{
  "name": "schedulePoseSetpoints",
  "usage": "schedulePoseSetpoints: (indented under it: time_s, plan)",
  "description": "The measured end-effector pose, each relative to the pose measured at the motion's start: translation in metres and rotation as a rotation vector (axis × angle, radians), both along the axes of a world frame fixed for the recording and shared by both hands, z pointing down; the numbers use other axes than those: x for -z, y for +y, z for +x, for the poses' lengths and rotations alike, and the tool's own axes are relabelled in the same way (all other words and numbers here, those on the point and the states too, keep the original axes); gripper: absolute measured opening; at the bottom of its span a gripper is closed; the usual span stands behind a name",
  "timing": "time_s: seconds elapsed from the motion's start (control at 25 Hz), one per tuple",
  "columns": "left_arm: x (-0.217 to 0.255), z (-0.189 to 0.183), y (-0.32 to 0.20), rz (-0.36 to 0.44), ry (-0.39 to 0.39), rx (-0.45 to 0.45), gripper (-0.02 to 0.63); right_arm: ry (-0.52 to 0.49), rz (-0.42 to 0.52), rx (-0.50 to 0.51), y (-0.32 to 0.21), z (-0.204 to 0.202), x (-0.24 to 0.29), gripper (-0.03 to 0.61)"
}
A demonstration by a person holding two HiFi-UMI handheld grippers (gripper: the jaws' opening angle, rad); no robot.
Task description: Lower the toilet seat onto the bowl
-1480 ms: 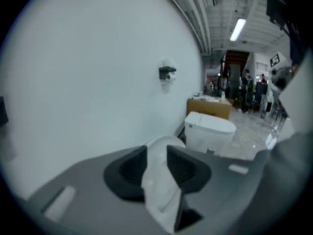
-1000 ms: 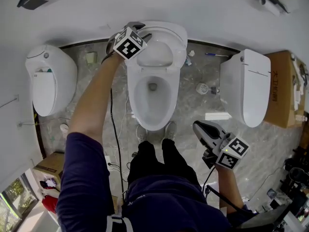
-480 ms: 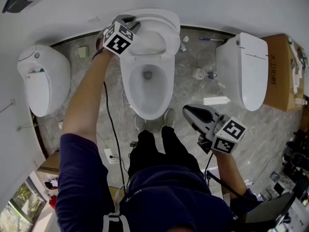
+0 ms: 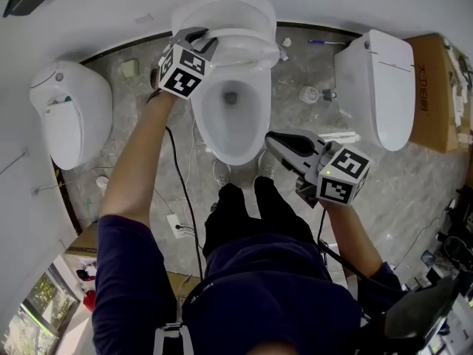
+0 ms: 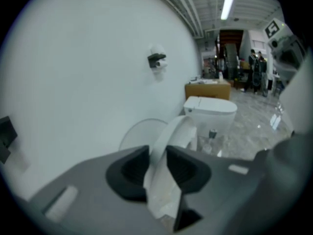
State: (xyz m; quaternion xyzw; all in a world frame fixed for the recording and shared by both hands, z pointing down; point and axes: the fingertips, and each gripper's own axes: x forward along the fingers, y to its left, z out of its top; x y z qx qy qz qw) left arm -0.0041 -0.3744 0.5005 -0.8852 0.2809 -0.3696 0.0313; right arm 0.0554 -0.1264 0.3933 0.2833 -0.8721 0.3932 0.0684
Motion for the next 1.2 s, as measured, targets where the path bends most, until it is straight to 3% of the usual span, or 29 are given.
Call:
schedulePoseSetpoints:
  time_s: [0.6, 1.2]
  plan:
    - [-0.011, -0.011, 0.114, -0.094, 0.081, -0.033, 0.150, 0.008, -0.008, 0.050, 0.042, -0.030, -0.003, 0.009]
    - [-0.043, -0.016, 0.199, -0.131, 0.027, -0.074, 0.167, 0.000, -0.046, 0.063, 0.056, -0.033, -0.007, 0.009]
